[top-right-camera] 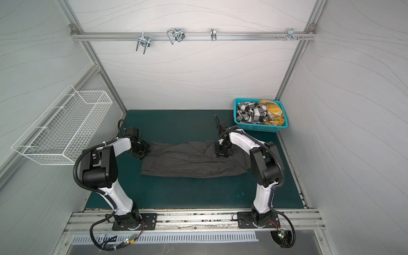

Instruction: Fold and stack the long sleeve shirts

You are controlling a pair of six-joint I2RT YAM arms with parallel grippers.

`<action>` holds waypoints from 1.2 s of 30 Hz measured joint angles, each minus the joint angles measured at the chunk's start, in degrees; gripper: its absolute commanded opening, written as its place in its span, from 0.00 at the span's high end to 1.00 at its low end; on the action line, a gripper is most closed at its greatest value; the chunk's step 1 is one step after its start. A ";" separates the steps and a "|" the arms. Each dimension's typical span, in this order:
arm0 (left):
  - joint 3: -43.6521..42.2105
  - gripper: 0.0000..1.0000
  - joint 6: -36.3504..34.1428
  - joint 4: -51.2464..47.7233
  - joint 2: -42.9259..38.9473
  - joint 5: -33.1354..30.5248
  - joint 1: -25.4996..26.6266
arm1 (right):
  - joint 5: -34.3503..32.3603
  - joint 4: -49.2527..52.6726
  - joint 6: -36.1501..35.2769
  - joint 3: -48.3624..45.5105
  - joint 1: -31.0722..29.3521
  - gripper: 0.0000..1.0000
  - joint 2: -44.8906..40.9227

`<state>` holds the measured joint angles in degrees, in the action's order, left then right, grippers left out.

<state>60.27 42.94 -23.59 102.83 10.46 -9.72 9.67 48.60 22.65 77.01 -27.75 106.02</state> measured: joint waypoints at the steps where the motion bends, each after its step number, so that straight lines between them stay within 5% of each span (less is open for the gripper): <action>1: -0.09 0.60 0.13 0.15 -0.37 -0.09 -0.02 | 0.00 0.24 0.07 0.15 -0.57 0.41 0.00; 8: -1.14 0.54 1.46 -5.79 -7.61 -1.86 0.50 | -2.12 5.40 -0.13 10.45 0.07 0.39 -1.62; 13: 3.67 0.72 2.40 -10.45 -12.24 -2.73 3.65 | -2.10 9.66 -1.29 22.95 1.84 0.39 0.15; 20: 13.33 0.83 3.15 -9.75 -2.49 1.07 9.81 | -0.96 15.76 -5.33 45.51 2.75 0.33 18.95; 27: 12.81 0.94 4.39 -9.38 4.57 3.61 10.99 | -0.42 18.60 -7.98 49.53 2.75 0.33 30.58; 30: 10.64 1.00 4.44 -9.40 4.59 3.54 10.93 | 0.50 18.86 -9.09 49.59 2.69 0.42 32.09; 33: 7.37 1.00 4.44 -9.16 4.59 3.45 10.91 | 1.33 18.73 -9.68 49.57 2.58 0.76 32.50; 36: 5.81 1.00 4.24 -8.35 4.17 3.23 10.82 | 1.38 18.45 -9.84 49.59 2.34 0.96 32.50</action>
<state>66.08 47.18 -31.94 107.00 13.69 1.10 11.05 67.05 12.82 126.61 -25.41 138.52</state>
